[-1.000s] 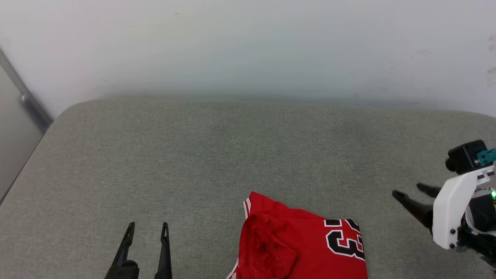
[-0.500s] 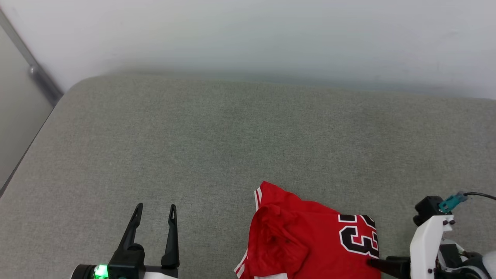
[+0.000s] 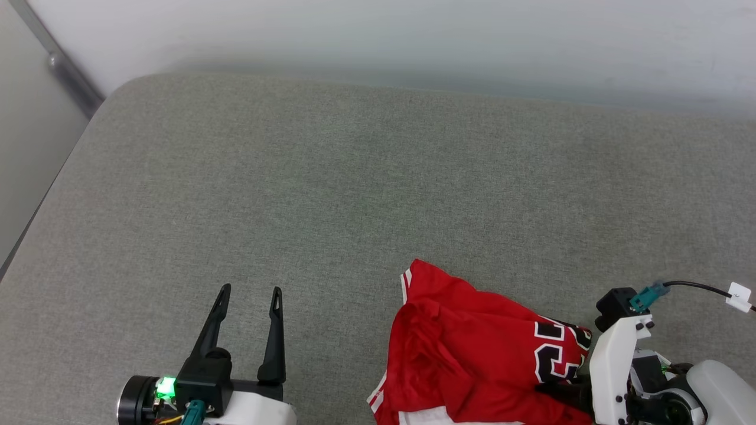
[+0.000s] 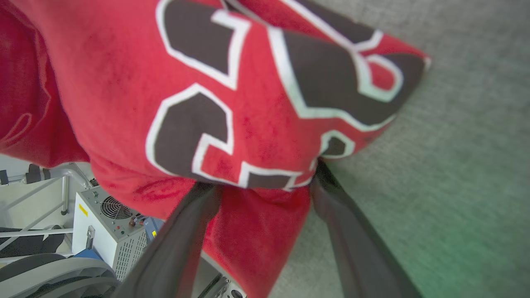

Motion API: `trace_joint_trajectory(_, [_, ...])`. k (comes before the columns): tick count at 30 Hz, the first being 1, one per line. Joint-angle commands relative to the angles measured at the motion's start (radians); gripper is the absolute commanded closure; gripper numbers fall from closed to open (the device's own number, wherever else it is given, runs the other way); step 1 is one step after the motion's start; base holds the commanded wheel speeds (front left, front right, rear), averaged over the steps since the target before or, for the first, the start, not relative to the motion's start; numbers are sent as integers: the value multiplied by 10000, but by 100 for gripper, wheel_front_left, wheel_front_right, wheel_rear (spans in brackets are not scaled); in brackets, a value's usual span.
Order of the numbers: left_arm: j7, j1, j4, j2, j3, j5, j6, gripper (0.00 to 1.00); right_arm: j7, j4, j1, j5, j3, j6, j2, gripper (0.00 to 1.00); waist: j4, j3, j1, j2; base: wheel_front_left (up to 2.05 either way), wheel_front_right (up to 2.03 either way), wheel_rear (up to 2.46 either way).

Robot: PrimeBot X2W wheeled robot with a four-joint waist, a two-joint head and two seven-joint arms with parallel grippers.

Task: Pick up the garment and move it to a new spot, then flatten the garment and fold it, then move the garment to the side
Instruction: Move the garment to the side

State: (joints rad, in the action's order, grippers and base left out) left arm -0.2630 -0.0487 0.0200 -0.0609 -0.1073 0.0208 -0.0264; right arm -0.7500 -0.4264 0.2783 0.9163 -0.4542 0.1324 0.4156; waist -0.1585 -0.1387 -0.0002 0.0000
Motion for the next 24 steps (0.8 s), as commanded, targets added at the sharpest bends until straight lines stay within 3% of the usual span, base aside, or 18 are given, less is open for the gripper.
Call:
trace_joint_trajectory(1, [-21,158,26,10,-17,-28,14,0,358,-545,-114,-154,-625,-33,-548,89,-73,-78,2,0,0,0,0])
trace_joint_trajectory(2, [-21,161,38,14,-24,-30,15,0,495,-600,-35,-100,-784,-33,-570,100,-88,-90,2,0,0,0,0])
trace_joint_trajectory(9, [-21,-172,180,22,44,-70,-50,0,1602,-285,675,55,-1487,-31,311,100,16,319,2,0,0,0,0])
trace_joint_trajectory(16, [-21,-595,101,30,160,-30,-168,0,2320,711,1373,39,-2366,-25,1425,100,620,935,2,0,0,0,0])
trace_joint_trajectory(24, [-21,-862,-225,63,364,140,-387,0,2484,2447,2719,-196,-3262,-22,3092,100,2332,889,2,0,0,0,0])
